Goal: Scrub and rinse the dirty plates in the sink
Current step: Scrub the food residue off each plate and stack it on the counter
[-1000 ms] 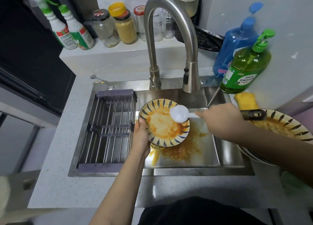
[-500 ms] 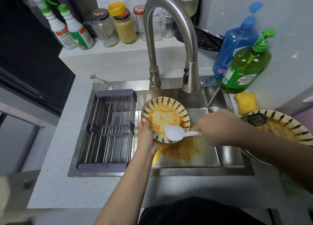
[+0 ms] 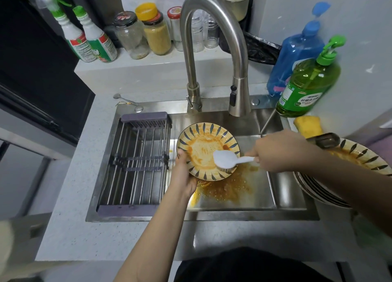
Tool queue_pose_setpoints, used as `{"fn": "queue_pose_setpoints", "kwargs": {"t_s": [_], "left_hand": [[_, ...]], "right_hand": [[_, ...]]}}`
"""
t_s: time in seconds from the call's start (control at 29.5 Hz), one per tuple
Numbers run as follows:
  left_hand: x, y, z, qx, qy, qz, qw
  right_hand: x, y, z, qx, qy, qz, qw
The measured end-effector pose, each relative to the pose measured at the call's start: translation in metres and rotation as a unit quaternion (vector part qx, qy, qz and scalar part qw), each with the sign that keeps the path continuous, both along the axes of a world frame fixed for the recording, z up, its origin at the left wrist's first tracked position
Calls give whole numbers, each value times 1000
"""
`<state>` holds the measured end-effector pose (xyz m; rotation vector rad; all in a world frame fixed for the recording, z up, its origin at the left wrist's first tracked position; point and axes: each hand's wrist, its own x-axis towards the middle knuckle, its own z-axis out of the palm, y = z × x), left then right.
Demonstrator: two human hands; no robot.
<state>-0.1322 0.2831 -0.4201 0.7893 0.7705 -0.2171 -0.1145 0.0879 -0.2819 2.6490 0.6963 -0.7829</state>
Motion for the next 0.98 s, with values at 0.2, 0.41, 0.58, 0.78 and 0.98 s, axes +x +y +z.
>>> {"fn": "queue_pose_setpoints", "kwargs": {"t_s": [0.2,0.41,0.58,0.78,0.98], "left_hand": [[1,-1,6,28,10,-20,999],[-5,-7,10,44,34,-66,996],[-8,-8,19,75,39,-86,993],[-10,2,11,105,11,-133,986],[-8,9,13,91,-8,-104,990]], "right_hand": [[-3,-6,-8,39,32,-8,999],[9,-1,-25,17,-86,-60,994],[-11,4,-29,74,-52,14,996],[-1,-5,-23,46,-76,-46,995],[-12,-7,-17,62,-19,27,998]]}}
